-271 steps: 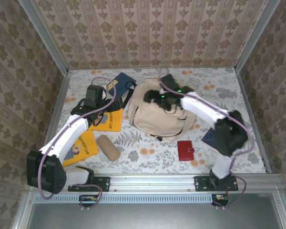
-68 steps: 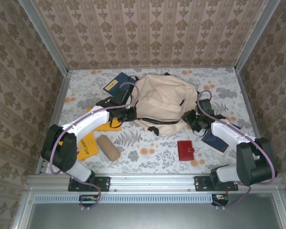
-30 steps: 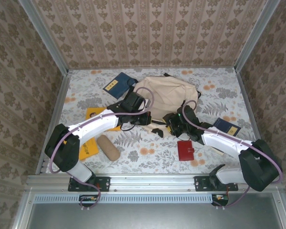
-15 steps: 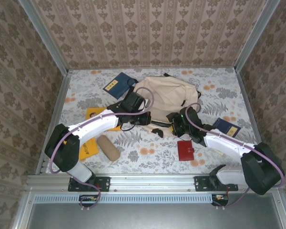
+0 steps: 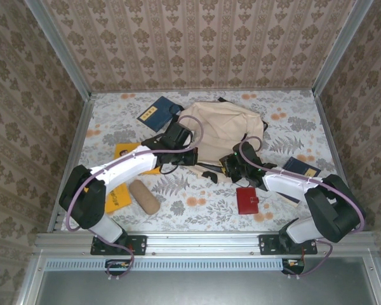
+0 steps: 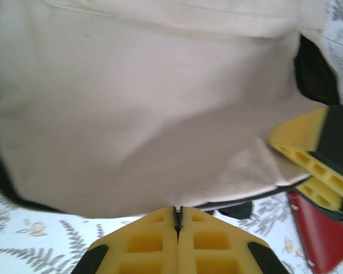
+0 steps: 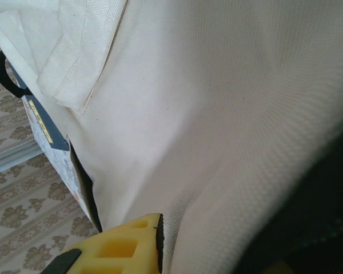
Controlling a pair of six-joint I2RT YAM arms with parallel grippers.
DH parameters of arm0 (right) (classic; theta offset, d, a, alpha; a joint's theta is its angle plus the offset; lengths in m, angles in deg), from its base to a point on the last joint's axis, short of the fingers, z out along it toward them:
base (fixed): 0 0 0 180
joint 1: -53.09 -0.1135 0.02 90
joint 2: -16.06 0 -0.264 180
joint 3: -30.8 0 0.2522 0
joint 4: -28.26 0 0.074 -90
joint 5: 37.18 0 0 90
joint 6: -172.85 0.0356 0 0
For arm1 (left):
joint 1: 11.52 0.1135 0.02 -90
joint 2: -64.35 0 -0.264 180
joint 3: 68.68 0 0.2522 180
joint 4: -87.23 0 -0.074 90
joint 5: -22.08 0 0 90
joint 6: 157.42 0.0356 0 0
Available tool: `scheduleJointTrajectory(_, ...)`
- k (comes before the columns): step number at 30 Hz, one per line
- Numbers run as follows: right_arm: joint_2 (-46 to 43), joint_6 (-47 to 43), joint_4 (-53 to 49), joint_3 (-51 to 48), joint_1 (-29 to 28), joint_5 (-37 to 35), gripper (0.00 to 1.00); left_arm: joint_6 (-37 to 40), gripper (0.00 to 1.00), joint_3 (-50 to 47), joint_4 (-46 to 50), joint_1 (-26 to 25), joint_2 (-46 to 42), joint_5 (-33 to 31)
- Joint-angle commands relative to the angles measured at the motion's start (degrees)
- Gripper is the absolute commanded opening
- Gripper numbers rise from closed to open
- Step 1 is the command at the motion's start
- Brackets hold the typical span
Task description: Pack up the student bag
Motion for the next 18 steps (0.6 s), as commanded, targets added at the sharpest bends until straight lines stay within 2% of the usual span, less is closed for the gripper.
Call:
scheduleJointTrajectory(1,-3.0,-2.2,-6.7,1.0,0.1,-4.6,0.19,-1.9,0.00,-3.1,3.2,3.9,-3.4,-3.4)
scheduleJointTrajectory(5,-6.3,-7.3,-12.2,1.0,1.6,-7.8,0.11,-1.7,0.00,-6.1,3.3,8.6,-5.6,-2.3)
scheduleJointTrajectory(8,-7.6,-10.6,-14.2,1.1,3.6,-7.4,0.10,0.1,0.00,-6.7,1.7,10.4,-6.2,-0.1)
scheduleJointTrajectory(13,-6.8,-17.2,-15.2,2.6,7.0,-2.9,0.08,4.4,0.00,-4.2,-0.3,10.8,-4.0,2.3)
scheduleJointTrajectory(18,-6.6,-25.1,-19.3,3.8,11.2,-0.5,0.07,7.5,0.00,-1.4,-1.8,11.0,-0.8,1.4)
